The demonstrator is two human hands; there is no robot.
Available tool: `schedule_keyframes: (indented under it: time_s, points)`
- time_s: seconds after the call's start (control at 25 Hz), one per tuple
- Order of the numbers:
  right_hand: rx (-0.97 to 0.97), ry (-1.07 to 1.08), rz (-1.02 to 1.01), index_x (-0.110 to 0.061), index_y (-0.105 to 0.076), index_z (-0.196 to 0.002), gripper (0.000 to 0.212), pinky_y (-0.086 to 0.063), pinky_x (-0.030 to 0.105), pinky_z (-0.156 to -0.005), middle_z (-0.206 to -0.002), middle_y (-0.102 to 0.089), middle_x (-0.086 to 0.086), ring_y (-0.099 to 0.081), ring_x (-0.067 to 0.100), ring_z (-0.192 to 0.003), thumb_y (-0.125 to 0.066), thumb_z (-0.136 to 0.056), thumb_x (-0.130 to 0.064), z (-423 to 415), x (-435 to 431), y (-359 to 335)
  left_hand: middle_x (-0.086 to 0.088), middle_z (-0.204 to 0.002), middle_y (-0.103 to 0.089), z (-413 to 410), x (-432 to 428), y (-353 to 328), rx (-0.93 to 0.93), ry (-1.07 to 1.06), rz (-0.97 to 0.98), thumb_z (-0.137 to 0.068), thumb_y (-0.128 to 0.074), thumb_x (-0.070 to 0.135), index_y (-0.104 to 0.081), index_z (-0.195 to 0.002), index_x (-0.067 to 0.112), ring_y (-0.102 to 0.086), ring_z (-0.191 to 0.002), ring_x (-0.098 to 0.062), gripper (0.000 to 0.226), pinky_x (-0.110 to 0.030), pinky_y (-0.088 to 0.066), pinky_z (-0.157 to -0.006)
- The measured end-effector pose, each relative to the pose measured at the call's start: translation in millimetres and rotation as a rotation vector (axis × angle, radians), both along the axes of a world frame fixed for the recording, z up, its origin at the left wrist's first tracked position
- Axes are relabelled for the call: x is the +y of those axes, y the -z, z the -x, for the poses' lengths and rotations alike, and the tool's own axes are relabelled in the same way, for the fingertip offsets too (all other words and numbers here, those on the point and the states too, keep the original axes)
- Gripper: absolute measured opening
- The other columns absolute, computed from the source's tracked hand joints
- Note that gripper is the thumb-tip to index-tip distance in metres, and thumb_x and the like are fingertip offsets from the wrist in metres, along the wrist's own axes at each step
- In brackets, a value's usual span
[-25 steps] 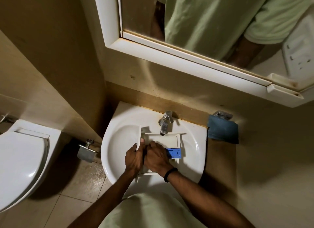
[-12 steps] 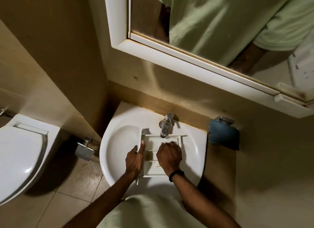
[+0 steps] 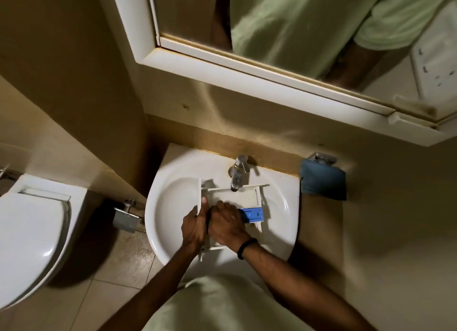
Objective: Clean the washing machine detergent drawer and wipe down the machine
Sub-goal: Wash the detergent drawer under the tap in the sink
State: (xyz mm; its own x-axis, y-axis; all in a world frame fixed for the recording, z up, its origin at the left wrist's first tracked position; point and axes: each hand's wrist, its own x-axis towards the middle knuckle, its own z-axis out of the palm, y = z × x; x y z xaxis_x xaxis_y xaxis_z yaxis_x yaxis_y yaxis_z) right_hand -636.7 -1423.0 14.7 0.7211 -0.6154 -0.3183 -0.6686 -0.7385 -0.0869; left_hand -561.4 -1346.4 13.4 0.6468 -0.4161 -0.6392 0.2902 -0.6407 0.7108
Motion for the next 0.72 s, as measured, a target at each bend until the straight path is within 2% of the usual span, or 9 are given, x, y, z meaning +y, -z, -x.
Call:
schedule_keyframes:
  time_s: [0.08, 0.16, 0.24, 0.32, 0.4, 0.52, 0.6, 0.68, 0.72]
  points:
    - [-0.003, 0.185, 0.03, -0.016, -0.069, -0.076, 0.021, -0.048, 0.036, -0.073, -0.081, -0.067, 0.007, -0.064, 0.03, -0.079, -0.054, -0.078, -0.029, 8.6, -7.5, -0.8, -0.004, -0.074, -0.068, -0.3, 0.2, -4.8, 0.005, 0.0, 0.007, -0.098, -0.037, 0.075, -0.06, -0.073, 0.02, -0.06, -0.075, -0.026, 0.065, -0.038, -0.045, -0.074]
    - [-0.006, 0.353, 0.048, -0.011, -0.068, -0.092, 0.028, -0.048, 0.041, -0.078, -0.094, -0.067, 0.011, -0.063, 0.034, -0.088, -0.047, -0.082, -0.028, 3.1, -16.8, 4.3, -0.002, -0.074, -0.067, 1.2, -3.3, -6.2, -0.002, -0.017, 0.012, -0.098, -0.038, 0.075, -0.063, -0.074, 0.02, -0.059, -0.076, -0.026, 0.064, -0.037, -0.044, -0.074]
    - [-0.004, 0.177, -0.061, -0.009, -0.064, -0.105, 0.029, -0.047, 0.044, -0.085, -0.106, -0.065, 0.012, -0.061, 0.035, -0.095, -0.046, -0.088, -0.025, -9.7, -7.6, 5.2, -0.002, -0.076, -0.072, 2.8, -2.7, -4.9, 0.029, -0.055, -0.005, -0.095, -0.043, 0.078, -0.071, -0.081, 0.016, -0.064, -0.077, -0.025, 0.069, -0.036, -0.05, -0.074]
    - [-0.024, 0.044, -0.076, -0.012, -0.066, -0.1, 0.025, -0.044, 0.044, -0.092, -0.103, -0.065, 0.011, -0.061, 0.033, -0.096, -0.048, -0.089, -0.026, -2.5, 8.1, -2.7, -0.003, -0.074, -0.073, 4.3, 2.6, -5.0, 0.068, -0.08, -0.009, -0.086, -0.044, 0.087, -0.069, -0.076, 0.014, -0.065, -0.074, -0.025, 0.077, -0.039, -0.052, -0.075]
    - [-0.131, 0.169, 0.038, -0.014, -0.071, -0.099, 0.031, -0.042, 0.044, -0.1, -0.101, -0.067, 0.01, -0.06, 0.033, -0.101, -0.046, -0.086, -0.029, 28.1, 8.9, -8.0, -0.005, -0.077, -0.072, 10.1, 7.1, -8.7, 0.06, -0.069, -0.007, -0.075, -0.037, 0.096, -0.065, -0.076, 0.013, -0.062, -0.076, -0.028, 0.087, -0.042, -0.053, -0.078]
    - [-0.32, 0.596, 0.111, -0.013, -0.059, -0.131, 0.046, -0.037, 0.043, -0.111, -0.129, -0.055, 0.013, -0.049, 0.031, -0.125, -0.051, -0.089, -0.026, 76.0, 11.7, -13.9, -0.013, -0.117, -0.073, 21.0, 16.9, -13.6, 0.058, -0.133, -0.043, -0.068, -0.032, 0.104, -0.068, -0.116, 0.008, -0.067, -0.109, -0.036, 0.113, -0.052, -0.052, -0.102]
    - [-0.398, 0.957, -0.053, -0.012, -0.04, -0.148, 0.063, -0.038, 0.045, -0.111, -0.143, -0.045, 0.016, -0.042, 0.034, -0.134, -0.062, -0.09, -0.027, 94.9, 18.9, -24.7, -0.018, -0.13, -0.068, 30.8, 26.9, -16.4, 0.107, -0.242, -0.046, -0.062, -0.036, 0.107, -0.063, -0.13, 0.005, -0.064, -0.119, -0.04, 0.126, -0.057, -0.051, -0.105]
    - [-0.481, 1.313, -0.472, -0.014, -0.028, -0.153, 0.072, -0.042, 0.044, -0.105, -0.146, -0.045, 0.018, -0.048, 0.036, -0.131, -0.064, -0.094, -0.034, 101.5, 23.9, -21.7, -0.027, -0.131, -0.064, 41.2, 33.0, -22.1, 0.182, -0.333, -0.046, -0.057, -0.039, 0.108, -0.061, -0.128, -0.001, -0.063, -0.119, -0.045, 0.132, -0.059, -0.051, -0.103]
    - [-0.543, 1.422, -0.717, -0.017, -0.029, -0.151, 0.068, -0.047, 0.044, -0.102, -0.142, -0.052, 0.015, -0.055, 0.034, -0.123, -0.063, -0.095, -0.039, 100.6, 28.7, -18.4, -0.03, -0.13, -0.062, 46.1, 37.9, -23.2, 0.226, -0.348, -0.062, -0.056, -0.04, 0.107, -0.06, -0.128, -0.002, -0.062, -0.119, -0.048, 0.132, -0.06, -0.052, -0.103]
